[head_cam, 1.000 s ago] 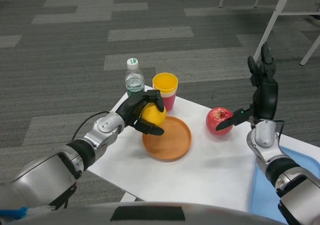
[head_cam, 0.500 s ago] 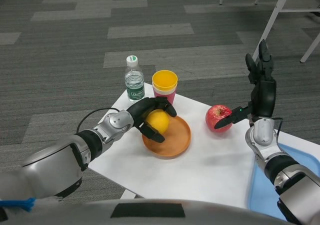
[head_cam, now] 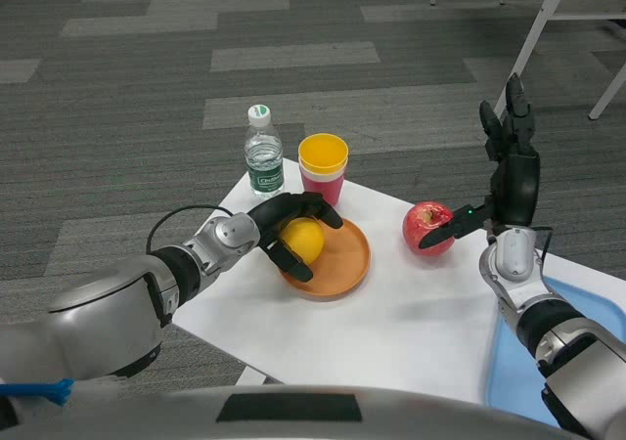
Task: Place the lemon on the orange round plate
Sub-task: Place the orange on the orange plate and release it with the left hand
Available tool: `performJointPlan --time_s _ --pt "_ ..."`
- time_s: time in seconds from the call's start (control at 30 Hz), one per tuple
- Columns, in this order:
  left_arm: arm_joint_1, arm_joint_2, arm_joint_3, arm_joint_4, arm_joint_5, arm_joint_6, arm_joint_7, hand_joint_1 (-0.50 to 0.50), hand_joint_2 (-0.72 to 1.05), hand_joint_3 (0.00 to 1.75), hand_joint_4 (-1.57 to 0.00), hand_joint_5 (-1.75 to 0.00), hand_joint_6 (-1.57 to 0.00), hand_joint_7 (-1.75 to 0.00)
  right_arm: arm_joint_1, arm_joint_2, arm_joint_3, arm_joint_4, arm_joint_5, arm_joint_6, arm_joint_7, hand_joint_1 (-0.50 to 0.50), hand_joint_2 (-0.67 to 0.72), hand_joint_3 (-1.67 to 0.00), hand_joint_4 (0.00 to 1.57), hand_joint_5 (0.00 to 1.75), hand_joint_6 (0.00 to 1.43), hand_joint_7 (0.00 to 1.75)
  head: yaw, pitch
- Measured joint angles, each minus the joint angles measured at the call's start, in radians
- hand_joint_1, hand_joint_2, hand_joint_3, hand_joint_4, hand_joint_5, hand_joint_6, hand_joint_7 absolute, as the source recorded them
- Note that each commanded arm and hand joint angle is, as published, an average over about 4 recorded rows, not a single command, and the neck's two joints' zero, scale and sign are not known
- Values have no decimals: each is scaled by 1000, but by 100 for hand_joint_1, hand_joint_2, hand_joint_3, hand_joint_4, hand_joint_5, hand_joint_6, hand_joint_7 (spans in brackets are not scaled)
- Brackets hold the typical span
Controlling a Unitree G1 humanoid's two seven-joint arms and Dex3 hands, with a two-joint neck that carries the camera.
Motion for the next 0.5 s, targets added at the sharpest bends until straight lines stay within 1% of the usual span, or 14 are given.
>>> performJointPlan --time_s 0.1,0.2,0.23,0.33,0.5 --pt "-2 0 -5 0 0 0 0 50 105 52 0 -72 -48 -86 0 0 2 0 0 0 0 -25 72 0 71 0 0 0 0 0" --pt "-3 0 -7 0 0 -1 0 50 105 52 0 -80 -52 -84 0 0 2 0 0 0 0 -25 72 0 71 0 0 0 0 1" --pt "-3 0 -7 0 0 -3 0 50 105 52 0 -80 -53 -84 0 0 2 0 0 0 0 -25 72 0 71 0 0 0 0 1" --pt "-3 0 -7 1 0 -17 0 50 105 48 0 -67 -55 -84 0 0 2 0 0 0 0 -25 72 0 71 0 0 0 1 4" --pt "-3 -1 -7 1 0 -46 -10 50 105 37 0 -56 -54 -84 0 0 2 0 0 0 0 -25 72 0 71 0 0 0 1 6"
